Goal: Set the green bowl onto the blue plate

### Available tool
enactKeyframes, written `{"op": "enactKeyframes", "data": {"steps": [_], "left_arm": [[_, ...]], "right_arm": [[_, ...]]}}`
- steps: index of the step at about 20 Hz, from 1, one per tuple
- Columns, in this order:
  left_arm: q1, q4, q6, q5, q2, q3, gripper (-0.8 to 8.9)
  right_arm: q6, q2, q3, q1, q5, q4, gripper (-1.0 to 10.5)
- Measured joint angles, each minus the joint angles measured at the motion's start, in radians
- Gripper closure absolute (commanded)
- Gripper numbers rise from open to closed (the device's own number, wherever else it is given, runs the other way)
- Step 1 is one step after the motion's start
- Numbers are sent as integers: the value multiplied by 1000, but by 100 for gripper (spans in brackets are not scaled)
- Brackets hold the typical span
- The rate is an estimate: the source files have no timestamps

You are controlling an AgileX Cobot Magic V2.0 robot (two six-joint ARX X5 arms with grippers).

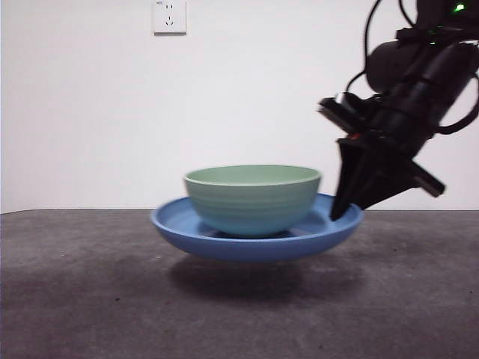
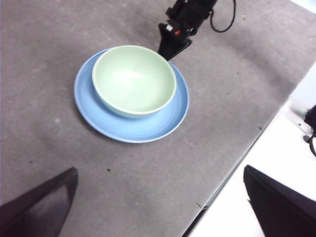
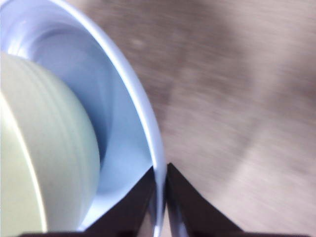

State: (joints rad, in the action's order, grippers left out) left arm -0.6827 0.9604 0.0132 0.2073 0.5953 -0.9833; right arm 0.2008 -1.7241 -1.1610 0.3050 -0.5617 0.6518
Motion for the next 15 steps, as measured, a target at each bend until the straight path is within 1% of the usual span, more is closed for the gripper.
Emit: {"op": "enactKeyframes", "data": {"steps": [3,6,10,12,15], "left_arm": [[0,0,0,0,0,0,187],[0,0,0,0,0,0,187],[0,0,0,0,0,0,187],[0,0,0,0,0,0,187],[0,0,0,0,0,0,187]], "right_arm": [[58,-40,-3,58,-3,-50,936],[90,-90,-3,95,-2,-85,936],[119,-125,-3,106,4,-109,936],[122,-133,-3,106,33,-110,936],[124,-133,-3,106,39,-110,936]]}}
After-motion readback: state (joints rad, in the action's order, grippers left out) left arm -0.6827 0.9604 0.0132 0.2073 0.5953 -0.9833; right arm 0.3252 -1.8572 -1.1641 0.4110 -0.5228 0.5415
